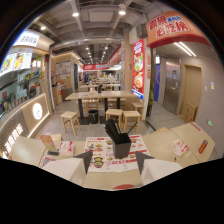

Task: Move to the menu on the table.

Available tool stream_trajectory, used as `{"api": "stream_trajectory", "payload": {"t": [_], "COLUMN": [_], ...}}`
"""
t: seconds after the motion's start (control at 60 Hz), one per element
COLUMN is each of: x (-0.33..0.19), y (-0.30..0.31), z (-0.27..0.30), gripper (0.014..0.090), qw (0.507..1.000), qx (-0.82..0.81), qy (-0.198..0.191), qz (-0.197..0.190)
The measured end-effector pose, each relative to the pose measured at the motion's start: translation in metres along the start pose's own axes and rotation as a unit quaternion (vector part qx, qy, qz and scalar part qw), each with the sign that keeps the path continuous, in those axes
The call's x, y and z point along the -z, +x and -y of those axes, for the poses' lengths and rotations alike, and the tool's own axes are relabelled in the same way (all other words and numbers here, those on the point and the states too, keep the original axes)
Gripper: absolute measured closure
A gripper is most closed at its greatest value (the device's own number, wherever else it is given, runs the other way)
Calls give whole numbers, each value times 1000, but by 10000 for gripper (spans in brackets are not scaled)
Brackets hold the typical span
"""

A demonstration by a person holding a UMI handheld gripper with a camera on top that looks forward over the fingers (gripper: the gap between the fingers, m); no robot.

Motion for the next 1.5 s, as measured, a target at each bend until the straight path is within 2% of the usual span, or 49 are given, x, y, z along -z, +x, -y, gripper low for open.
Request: {"api": "stream_trajectory", "payload": {"t": [0.267,0.5,0.7,1.133,1.233,1.5], "x": [39,43,-6,-181,-213,-252], "y": [-39,-82,-103,-115,-112,-110], "z": [-22,-64,-97,-145,-153,-165], "gripper": [199,201,205,201,202,205], "qw": [1000,999,997,988,987,984], "qx": [-1,4,7,20,20,31], "qy": [-3,-32,-71,-145,-154,-169], "qz": [-10,-2,15,43,38,43]}}
